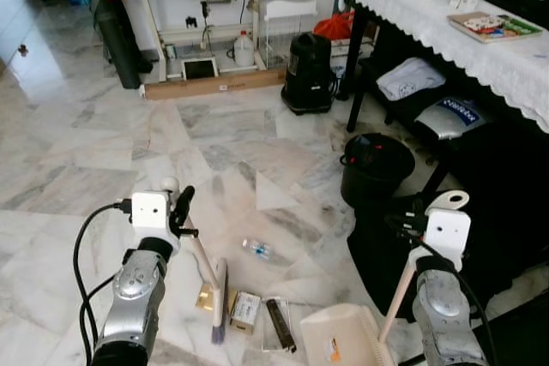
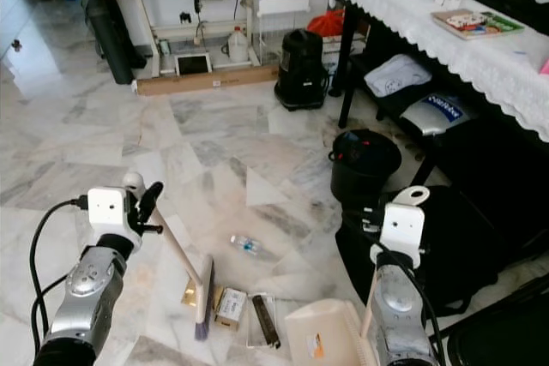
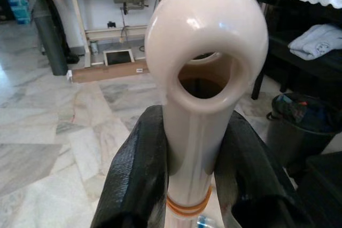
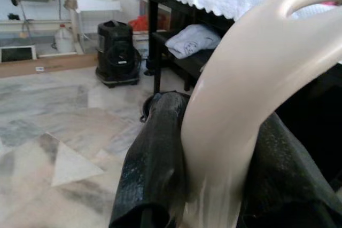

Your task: Sweep floor

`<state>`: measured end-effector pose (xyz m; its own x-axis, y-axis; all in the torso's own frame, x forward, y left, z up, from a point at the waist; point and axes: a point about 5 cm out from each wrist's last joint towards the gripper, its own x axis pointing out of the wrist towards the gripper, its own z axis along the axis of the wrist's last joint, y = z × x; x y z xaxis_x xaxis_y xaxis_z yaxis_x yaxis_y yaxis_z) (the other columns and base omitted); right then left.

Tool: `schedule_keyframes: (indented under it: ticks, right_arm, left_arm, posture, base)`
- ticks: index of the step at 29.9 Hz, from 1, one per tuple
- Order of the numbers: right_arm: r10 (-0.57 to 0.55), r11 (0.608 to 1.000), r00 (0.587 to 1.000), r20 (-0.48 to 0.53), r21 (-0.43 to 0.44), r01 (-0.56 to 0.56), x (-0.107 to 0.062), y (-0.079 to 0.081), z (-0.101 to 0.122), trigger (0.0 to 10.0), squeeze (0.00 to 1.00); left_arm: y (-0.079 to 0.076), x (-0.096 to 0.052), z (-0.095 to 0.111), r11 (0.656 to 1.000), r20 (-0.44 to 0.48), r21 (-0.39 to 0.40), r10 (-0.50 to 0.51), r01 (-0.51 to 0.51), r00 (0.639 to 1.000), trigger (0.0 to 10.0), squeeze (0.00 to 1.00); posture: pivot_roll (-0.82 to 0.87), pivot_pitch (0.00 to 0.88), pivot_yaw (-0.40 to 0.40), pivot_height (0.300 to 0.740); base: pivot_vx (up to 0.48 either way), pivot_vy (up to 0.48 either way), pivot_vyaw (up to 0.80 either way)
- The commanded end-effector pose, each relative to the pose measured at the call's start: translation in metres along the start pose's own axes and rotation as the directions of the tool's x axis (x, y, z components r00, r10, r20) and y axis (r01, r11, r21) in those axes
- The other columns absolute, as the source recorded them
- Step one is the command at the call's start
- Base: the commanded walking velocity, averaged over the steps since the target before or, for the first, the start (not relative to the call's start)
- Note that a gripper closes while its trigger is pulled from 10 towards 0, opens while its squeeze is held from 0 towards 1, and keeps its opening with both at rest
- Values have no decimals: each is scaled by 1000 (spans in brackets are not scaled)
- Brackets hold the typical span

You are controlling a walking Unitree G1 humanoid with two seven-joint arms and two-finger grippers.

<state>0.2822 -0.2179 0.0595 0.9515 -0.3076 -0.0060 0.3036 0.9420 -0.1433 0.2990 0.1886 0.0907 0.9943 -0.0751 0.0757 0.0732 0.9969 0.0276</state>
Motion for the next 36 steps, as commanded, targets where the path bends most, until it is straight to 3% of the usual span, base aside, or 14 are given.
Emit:
schedule_keyframes:
  ticks: [1,6,13,26,34,36]
  right_arm:
    - [-38,999,998,46,-4,38,4,-2,7,10000,0]
    - [-98,995,995,11,-2,98,8,-2,-1,10000,0]
    - [-23,1000,999,-43,-5,22,0,11,-12,10000,0]
    - [5,1000,994,-108,31,-1,-8,4,-18,10000,0]
    - [68,998,951,-302,32,-61,-6,3,-28,10000,0]
    - [117,993,911,-395,53,-105,-8,5,-32,10000,0]
  left_arm:
    - [0,2,11,1000,45,10,-14,14,999,10000,0]
    - [-1,0,11,1000,41,12,-23,22,999,10000,0]
    - [1,-1,11,999,29,14,-32,32,999,10000,0]
    - [-8,1,7,996,-6,-15,-91,91,996,10000,0]
    - [-11,2,4,993,-27,-27,-118,117,993,10000,0]
    - [-12,1,3,992,-30,-30,-124,123,992,10000,0]
  posture:
    - [-165,56,8,740]
    - [-156,63,11,740]
    - [-157,73,11,740]
    - [-172,67,8,740]
    - [-179,64,6,740]
    - [-180,62,6,740]
  base:
    - [0,0,0]
    - [0,0,0]
    - [0,0,0]
    - [0,0,0]
    - [0,0,0]
    - [0,0,0]
